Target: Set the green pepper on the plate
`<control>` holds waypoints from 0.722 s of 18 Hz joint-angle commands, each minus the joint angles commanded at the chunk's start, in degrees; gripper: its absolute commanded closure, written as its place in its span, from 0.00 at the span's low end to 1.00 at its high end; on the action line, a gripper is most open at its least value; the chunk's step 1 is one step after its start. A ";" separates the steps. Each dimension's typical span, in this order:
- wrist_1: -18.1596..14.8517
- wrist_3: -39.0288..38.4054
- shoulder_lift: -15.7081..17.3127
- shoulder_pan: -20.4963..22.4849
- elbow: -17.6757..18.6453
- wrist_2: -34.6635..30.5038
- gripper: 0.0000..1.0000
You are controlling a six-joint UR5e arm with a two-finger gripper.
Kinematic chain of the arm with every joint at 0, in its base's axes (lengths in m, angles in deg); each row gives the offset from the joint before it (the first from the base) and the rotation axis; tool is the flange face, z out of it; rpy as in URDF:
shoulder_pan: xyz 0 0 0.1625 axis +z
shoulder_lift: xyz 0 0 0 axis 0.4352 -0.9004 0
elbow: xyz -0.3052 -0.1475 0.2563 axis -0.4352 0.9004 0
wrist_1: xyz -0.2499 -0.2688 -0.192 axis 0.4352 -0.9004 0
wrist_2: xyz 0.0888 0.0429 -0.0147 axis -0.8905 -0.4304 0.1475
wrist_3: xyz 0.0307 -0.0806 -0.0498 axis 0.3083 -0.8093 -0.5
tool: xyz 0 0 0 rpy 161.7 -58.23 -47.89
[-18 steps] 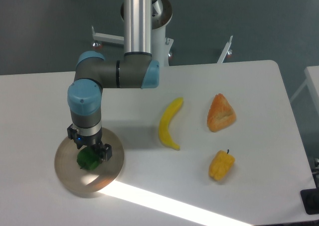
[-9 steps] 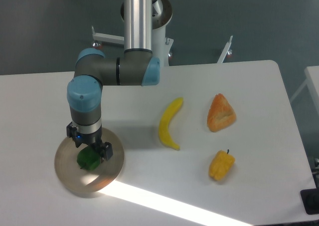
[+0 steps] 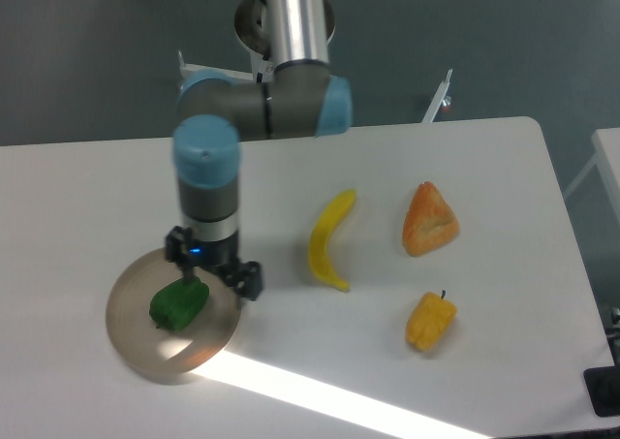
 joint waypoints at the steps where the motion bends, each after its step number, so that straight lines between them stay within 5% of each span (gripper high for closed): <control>1: -0.44 2.20 0.09 1.66 -0.70 -0.09 0.00; 6: -3.07 16.35 0.17 8.44 -5.27 0.00 0.00; 9: -6.93 19.09 -0.35 9.94 -6.86 -0.79 0.00; 13: -6.86 20.85 -1.06 11.34 -7.57 -2.81 0.00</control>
